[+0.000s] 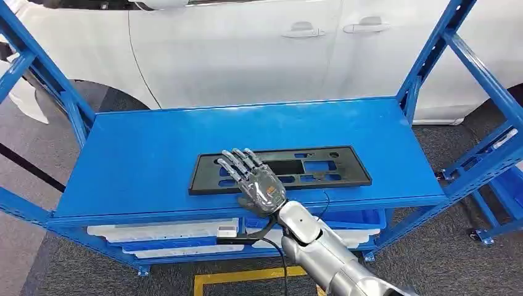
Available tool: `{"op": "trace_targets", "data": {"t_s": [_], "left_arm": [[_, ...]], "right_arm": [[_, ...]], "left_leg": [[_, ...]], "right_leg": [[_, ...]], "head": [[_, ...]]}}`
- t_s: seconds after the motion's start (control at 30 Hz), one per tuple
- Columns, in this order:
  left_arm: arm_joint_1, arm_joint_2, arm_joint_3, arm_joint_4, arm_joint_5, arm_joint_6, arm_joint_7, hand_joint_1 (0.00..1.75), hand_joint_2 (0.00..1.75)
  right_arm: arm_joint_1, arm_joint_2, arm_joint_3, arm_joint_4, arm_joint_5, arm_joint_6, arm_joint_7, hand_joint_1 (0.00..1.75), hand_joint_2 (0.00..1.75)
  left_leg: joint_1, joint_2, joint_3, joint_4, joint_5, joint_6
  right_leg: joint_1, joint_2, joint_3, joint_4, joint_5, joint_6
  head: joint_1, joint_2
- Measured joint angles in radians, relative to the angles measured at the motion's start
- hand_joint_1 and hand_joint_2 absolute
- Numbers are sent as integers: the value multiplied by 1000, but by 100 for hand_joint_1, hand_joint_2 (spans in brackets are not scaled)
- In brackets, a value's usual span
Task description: Take the parts from the cabinet and place them on the table.
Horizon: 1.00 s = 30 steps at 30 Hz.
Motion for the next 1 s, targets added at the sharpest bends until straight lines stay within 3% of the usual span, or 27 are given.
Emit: {"op": "trace_targets", "data": {"t_s": [0.03,0.07,0.1,0.17,0.23,0.33,0.37,0.4,0.5,0.53,0.57,0.6,0.63,0.67,0.7,0.73,0.83,0.87,0.9,0.93,1.0], "left_arm": [[1,0,0,0,0,0,0,0,0],[2,0,0,0,0,0,0,0,0],[1,1,0,0,0,0,0,0,0],[0,3,0,0,-1,0,0,0,0],[-3,3,-1,0,-3,0,0,0,0],[-3,3,-3,0,-6,-1,0,0,0],[-3,3,-3,0,-8,-3,0,0,0],[-5,3,-5,0,-8,-3,0,0,0],[-9,3,-5,0,-3,-3,0,0,0],[-8,3,-5,0,-2,-3,0,0,0],[-7,3,-5,0,0,-3,0,0,0],[-7,3,-5,0,0,-3,0,0,0],[-8,3,-5,0,1,-5,-1,0,0],[-8,3,-5,0,1,-6,-1,0,0],[-8,2,-6,0,1,-7,-2,0,0],[-9,2,-5,0,1,-9,-2,0,0],[-7,2,-5,0,3,-9,-4,0,0],[-8,3,-5,0,3,-9,-4,0,0],[-7,4,-5,0,3,-9,-4,0,0],[-8,3,-5,0,3,-10,-4,0,0],[-8,3,-5,0,3,-10,-4,0,0]], "right_arm": [[-10,9,0,32,0,0,7,0,175],[-18,17,0,58,3,-2,16,0,175],[-28,25,0,79,3,-2,20,0,175],[-46,39,0,107,4,-3,26,0,175],[-63,47,0,134,15,-12,37,0,175],[-85,57,0,188,53,-23,72,0,175],[-94,59,-2,206,74,-26,90,0,175],[-104,60,-3,223,94,-34,108,0,175],[-123,59,-6,291,150,-33,173,0,175],[-125,58,-8,307,167,-33,198,0,175],[-134,58,-11,326,185,-32,231,0,175],[-145,57,-16,343,194,-31,253,0,175],[-157,56,-21,360,203,-29,272,0,175],[-166,51,-26,371,206,-22,292,0,175],[-176,47,-36,387,210,-13,320,0,175],[-187,40,-46,400,211,-12,336,0,175],[-210,25,-71,426,213,-13,346,0,175],[-216,23,-76,431,213,-13,348,0,175],[-219,22,-79,435,213,-12,349,0,175],[-222,21,-80,441,214,-12,349,0,175],[-221,21,-81,452,216,-12,349,0,175]], "left_leg": [[0,0,-26,45,-3,-2],[1,0,-24,30,21,-2],[1,0,-1,-27,62,-1],[1,0,82,-209,160,7],[-6,-2,111,-273,152,20],[-8,-3,105,-270,153,34],[3,-1,110,-279,159,43],[3,-2,110,-280,159,47],[1,-1,110,-279,157,56],[0,-1,110,-278,156,57],[0,-1,111,-277,155,57],[0,-1,113,-276,154,56],[0,-1,116,-275,152,54],[0,-1,119,-274,150,52],[0,-2,120,-274,148,50],[-7,-5,117,-268,145,44],[-3,-4,122,-277,148,27],[-7,-4,121,-274,144,21],[-3,-4,118,-255,128,18],[-2,-3,97,-205,93,16],[1,-3,21,-38,12,7]], "right_leg": [[1,0,1,0,-1,0],[1,0,2,1,-2,-1],[1,1,4,1,-3,0],[1,4,11,4,-10,6],[8,6,6,10,-14,16],[6,4,5,5,-11,31],[7,4,4,11,-20,38],[6,2,-6,38,-39,42],[3,3,-119,267,-143,49],[3,3,-149,320,-152,51],[2,3,-155,322,-136,51],[2,2,-138,278,-100,49],[2,2,-95,183,-44,46],[3,1,-55,101,-6,42],[4,-2,-18,23,10,35],[10,-2,-14,10,4,33],[15,0,-15,10,6,19],[3,-1,-9,-1,13,11],[2,0,-5,-7,15,6],[1,-1,-5,-7,16,1],[2,0,-5,-6,15,-1]], "head": [[0,0],[0,0],[0,0],[0,0],[0,0],[0,0],[0,0],[0,0],[0,0],[0,0],[0,0],[0,0],[0,0],[0,0],[0,0],[0,0],[0,0],[0,0],[0,0],[0,0],[0,0]]}}
